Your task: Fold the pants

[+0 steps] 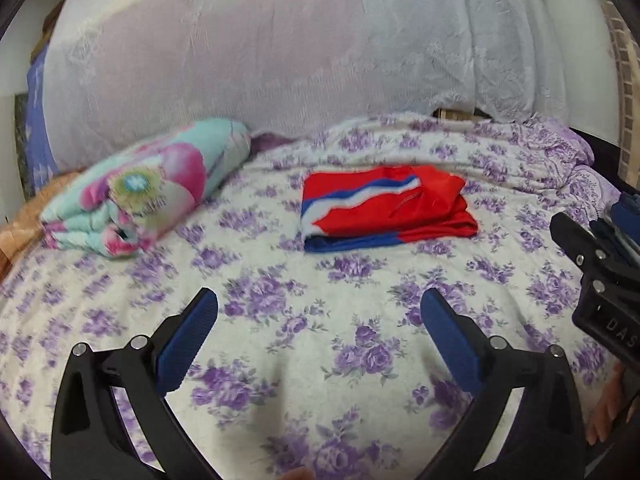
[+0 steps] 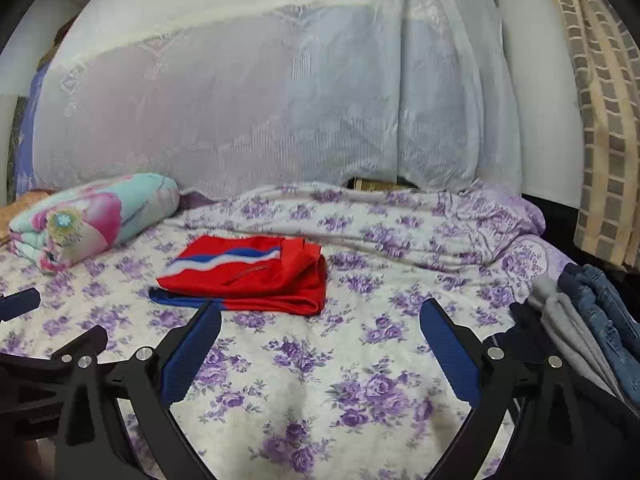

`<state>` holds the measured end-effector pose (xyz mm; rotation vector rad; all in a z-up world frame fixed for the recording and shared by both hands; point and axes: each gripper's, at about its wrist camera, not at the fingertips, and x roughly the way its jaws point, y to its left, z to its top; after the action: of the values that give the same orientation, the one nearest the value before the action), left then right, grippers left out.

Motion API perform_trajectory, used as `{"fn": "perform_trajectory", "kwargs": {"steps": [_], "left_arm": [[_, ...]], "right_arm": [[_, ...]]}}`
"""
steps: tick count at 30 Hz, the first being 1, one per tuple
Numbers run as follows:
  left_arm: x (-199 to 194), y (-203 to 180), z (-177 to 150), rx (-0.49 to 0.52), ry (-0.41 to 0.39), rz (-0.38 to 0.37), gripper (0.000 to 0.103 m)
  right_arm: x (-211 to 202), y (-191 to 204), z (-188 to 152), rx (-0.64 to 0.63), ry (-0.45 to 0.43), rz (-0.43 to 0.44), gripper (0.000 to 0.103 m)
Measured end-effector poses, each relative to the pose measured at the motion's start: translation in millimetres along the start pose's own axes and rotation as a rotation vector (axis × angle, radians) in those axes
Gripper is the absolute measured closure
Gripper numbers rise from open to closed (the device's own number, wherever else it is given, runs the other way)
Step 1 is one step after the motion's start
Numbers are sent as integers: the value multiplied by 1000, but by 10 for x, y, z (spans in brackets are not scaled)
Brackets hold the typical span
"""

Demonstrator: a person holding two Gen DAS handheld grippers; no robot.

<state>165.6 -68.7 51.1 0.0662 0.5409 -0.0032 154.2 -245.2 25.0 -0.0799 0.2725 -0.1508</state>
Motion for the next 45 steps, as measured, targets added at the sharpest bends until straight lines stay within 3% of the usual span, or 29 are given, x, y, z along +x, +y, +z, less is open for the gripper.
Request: {"fn": "perform_trajectory", "kwargs": {"steps": [7, 22, 32, 36, 45], "left_arm": [[105, 53, 66, -18, -28, -2, 4], [505, 18, 212, 15, 11, 11, 4], [448, -12, 203, 31, -1, -32, 4], [476, -34, 233, 39, -13, 6, 4], [746, 80, 325, -14, 47, -10, 4]], "right_arm": [[199, 48, 26, 7, 8, 10, 3], [522, 209, 79, -36, 27, 30, 3], [557, 12, 61, 66, 56, 50, 3], [597, 67, 66, 45, 68, 48, 3], [834, 214, 119, 11, 98, 67, 3]]}}
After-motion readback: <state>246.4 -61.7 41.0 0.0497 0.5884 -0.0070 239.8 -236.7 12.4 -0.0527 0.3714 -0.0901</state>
